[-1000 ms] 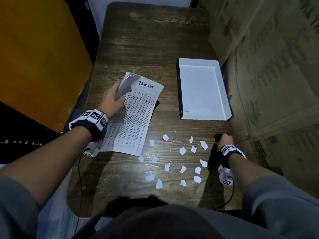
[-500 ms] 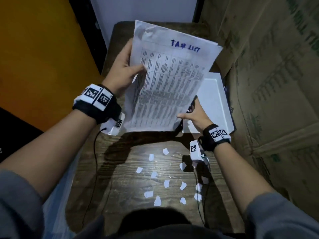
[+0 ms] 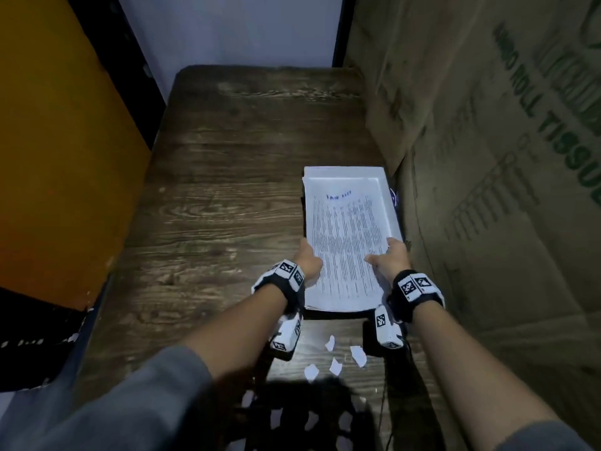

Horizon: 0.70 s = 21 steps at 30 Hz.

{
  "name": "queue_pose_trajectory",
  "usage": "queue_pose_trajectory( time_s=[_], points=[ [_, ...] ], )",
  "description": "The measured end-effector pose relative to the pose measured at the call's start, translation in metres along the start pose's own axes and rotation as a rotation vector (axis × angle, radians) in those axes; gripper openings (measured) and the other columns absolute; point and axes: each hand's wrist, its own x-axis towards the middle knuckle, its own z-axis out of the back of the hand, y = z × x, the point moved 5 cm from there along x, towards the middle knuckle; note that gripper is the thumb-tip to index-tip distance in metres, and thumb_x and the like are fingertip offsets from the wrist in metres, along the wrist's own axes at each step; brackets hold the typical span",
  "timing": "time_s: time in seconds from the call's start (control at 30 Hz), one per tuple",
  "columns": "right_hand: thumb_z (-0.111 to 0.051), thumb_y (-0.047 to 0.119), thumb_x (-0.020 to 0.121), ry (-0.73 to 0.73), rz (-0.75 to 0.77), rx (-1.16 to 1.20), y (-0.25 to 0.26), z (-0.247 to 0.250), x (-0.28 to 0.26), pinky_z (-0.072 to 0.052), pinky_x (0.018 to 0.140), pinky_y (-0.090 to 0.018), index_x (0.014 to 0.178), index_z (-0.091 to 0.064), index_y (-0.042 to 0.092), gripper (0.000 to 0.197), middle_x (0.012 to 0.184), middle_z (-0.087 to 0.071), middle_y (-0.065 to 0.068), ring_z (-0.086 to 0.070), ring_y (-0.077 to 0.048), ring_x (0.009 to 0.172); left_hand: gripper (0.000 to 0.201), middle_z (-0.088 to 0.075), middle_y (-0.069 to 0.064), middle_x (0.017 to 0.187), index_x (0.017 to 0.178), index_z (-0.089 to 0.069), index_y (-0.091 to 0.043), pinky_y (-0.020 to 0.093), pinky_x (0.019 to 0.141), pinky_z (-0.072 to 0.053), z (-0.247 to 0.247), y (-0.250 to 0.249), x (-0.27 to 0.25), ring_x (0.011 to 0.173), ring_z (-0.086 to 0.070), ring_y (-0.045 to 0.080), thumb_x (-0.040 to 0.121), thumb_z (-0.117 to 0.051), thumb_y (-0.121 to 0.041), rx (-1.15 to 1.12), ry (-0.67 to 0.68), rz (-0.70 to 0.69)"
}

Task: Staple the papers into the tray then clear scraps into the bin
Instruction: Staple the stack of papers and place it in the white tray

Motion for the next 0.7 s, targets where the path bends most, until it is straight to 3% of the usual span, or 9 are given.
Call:
queue_pose_trajectory(
  time_s=[0.07, 0.1, 0.17, 0.23, 0.33, 0.4, 0.5, 0.6, 0.7],
  points=[
    [-0.069, -0.001, 0.083, -0.030, -0.027, -0.122, -0.009, 0.001, 0.014, -0.048, 0.082, -0.032, 0.128, -0.045, -0.006, 0.052, 0.105, -0.059, -0.015, -0.060, -0.032, 0.097, 0.072, -0.037, -0.009, 0.074, 0.150, -0.008, -0.005, 0.016, 0.054, -0.030, -0.007, -0.001, 0.021, 0.058, -0.032, 0.003, 0.090, -0.046, -0.001, 0.020, -0.097, 0.015],
    [-0.070, 0.001, 0.082, -0.039, -0.027, -0.183, -0.010, 0.002, 0.022, -0.050, 0.083, -0.034, 0.128, -0.045, -0.006, 0.053, 0.107, -0.060, -0.018, -0.061, -0.034, 0.098, 0.070, -0.045, -0.006, 0.083, 0.150, -0.009, -0.004, 0.015, 0.055, -0.027, -0.009, -0.005, 0.028, 0.058, -0.028, 0.003, 0.090, -0.046, -0.001, 0.023, -0.119, 0.012],
    [-0.072, 0.005, 0.082, -0.044, -0.008, -0.259, -0.007, 0.005, 0.039, -0.046, 0.082, -0.032, 0.127, -0.047, -0.007, 0.053, 0.117, -0.059, -0.022, -0.058, -0.036, 0.108, 0.068, -0.055, 0.012, 0.123, 0.149, -0.011, -0.003, 0.015, 0.055, -0.026, -0.011, -0.018, 0.039, 0.058, -0.026, 0.003, 0.090, -0.045, 0.000, 0.049, -0.132, -0.017],
    [-0.072, 0.005, 0.081, -0.060, 0.022, -0.262, 0.000, 0.009, 0.057, -0.046, 0.081, -0.032, 0.121, -0.051, -0.007, 0.047, 0.121, -0.060, -0.022, -0.059, -0.034, 0.110, 0.068, -0.046, 0.023, 0.141, 0.149, -0.010, -0.004, 0.014, 0.055, -0.026, -0.009, -0.033, 0.049, 0.058, -0.027, 0.002, 0.091, -0.045, 0.000, 0.068, -0.150, -0.055],
    [-0.073, 0.005, 0.080, -0.081, 0.032, -0.260, 0.010, 0.014, 0.079, -0.050, 0.088, -0.039, 0.117, -0.052, -0.006, 0.043, 0.122, -0.061, -0.022, -0.061, -0.034, 0.110, 0.068, -0.047, 0.026, 0.141, 0.149, -0.011, -0.003, 0.017, 0.054, -0.029, -0.001, -0.050, 0.061, 0.059, -0.033, 0.005, 0.090, -0.046, -0.003, 0.091, -0.160, -0.019],
    [-0.072, 0.006, 0.082, -0.070, -0.015, -0.343, 0.010, 0.011, 0.089, -0.049, 0.089, -0.040, 0.122, -0.046, -0.006, 0.049, 0.124, -0.058, -0.023, -0.059, -0.036, 0.112, 0.072, -0.047, 0.026, 0.139, 0.149, -0.005, -0.001, 0.025, 0.060, -0.042, -0.001, -0.053, 0.063, 0.076, -0.056, 0.018, 0.091, -0.046, -0.008, 0.207, -0.069, 0.067],
    [-0.063, 0.005, 0.086, -0.023, -0.075, -0.613, 0.002, -0.001, 0.094, -0.049, 0.095, -0.042, 0.131, -0.035, -0.007, 0.055, 0.129, -0.052, -0.027, -0.055, -0.040, 0.117, 0.069, -0.042, 0.022, 0.145, 0.148, -0.009, 0.003, 0.036, 0.099, -0.043, -0.003, -0.051, 0.061, 0.128, -0.050, 0.034, 0.093, -0.047, -0.014, 0.408, -0.058, 0.119],
    [-0.062, 0.013, 0.086, 0.001, -0.082, -0.802, -0.003, -0.015, 0.091, -0.039, 0.105, -0.049, 0.140, -0.029, -0.003, 0.065, 0.140, -0.040, -0.027, -0.042, -0.041, 0.128, 0.058, -0.041, 0.020, 0.143, 0.143, -0.025, -0.004, 0.039, 0.101, -0.042, -0.010, -0.052, 0.061, 0.128, -0.048, 0.035, 0.092, -0.046, -0.018, 0.536, -0.065, 0.086],
    [-0.061, 0.020, 0.087, 0.005, -0.045, -0.846, 0.008, -0.023, 0.078, -0.033, 0.108, -0.051, 0.142, -0.030, 0.002, 0.065, 0.144, -0.035, -0.023, -0.036, -0.040, 0.132, 0.059, -0.036, 0.018, 0.144, 0.143, -0.025, -0.007, 0.043, 0.101, -0.045, -0.015, -0.052, 0.059, 0.125, -0.047, 0.035, 0.088, -0.045, -0.016, 0.577, -0.022, 0.028]
  ],
)
